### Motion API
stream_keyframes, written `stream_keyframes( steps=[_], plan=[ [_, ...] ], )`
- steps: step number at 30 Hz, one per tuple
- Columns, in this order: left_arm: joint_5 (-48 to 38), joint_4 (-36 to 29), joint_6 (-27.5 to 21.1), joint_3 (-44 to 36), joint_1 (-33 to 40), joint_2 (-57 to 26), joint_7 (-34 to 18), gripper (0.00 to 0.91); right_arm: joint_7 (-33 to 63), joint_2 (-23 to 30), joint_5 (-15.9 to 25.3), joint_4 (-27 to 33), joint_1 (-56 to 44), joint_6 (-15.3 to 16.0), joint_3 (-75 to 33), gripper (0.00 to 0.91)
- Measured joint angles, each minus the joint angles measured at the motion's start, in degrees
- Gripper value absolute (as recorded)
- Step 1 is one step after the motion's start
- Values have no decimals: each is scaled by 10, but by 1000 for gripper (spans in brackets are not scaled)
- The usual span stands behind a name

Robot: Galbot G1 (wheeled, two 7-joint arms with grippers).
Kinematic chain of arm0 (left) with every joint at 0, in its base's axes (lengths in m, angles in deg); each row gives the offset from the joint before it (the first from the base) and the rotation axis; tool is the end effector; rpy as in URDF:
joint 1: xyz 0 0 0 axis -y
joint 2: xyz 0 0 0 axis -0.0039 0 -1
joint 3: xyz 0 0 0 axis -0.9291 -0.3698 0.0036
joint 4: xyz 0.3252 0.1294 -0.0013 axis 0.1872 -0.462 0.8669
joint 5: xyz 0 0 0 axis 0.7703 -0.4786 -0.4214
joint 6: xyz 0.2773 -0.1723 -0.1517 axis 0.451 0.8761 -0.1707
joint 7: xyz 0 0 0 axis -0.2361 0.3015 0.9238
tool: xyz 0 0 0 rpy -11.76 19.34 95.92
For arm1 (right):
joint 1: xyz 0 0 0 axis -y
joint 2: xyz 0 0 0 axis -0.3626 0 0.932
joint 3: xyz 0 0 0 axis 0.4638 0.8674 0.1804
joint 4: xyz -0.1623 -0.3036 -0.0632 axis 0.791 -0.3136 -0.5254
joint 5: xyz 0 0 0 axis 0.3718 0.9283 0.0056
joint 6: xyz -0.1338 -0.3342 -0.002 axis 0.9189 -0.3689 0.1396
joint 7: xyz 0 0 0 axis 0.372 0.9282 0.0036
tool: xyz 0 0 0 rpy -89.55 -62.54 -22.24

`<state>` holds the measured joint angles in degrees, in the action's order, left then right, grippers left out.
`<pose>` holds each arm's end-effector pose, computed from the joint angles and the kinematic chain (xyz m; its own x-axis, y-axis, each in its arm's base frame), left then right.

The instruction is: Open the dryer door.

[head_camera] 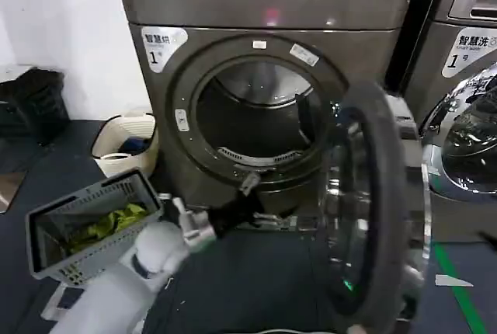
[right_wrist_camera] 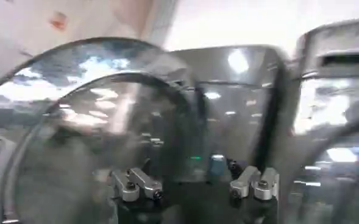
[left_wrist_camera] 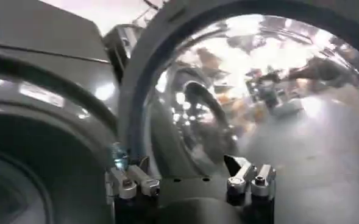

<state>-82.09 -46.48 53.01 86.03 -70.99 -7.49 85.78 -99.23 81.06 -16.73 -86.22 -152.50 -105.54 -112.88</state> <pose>0.3800 -0.0409 -0.2146 -0.3803 0.9108 -0.1605 0.8270 0.4126 0.3819 0.1021 -0.4326 -0.1379 -0.8513 -0.4757 -0.2214 -0.3711 0.8441 -0.3871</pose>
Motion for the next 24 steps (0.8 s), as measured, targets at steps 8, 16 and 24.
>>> stream_keyframes(
  steps=[8, 16, 24],
  plan=[
    [16, 32, 5, -56, 33, 34, -28, 907, 202, 92, 105, -1, -27, -2, -128, 907],
    [39, 79, 20, -105, 76, 74, -61, 907, 432, 161, 235, 11, -38, 43, -211, 907],
    [60, 127, 24, -141, 108, 120, -87, 907, 635, 246, 306, -12, -49, 134, -278, 907]
  ],
)
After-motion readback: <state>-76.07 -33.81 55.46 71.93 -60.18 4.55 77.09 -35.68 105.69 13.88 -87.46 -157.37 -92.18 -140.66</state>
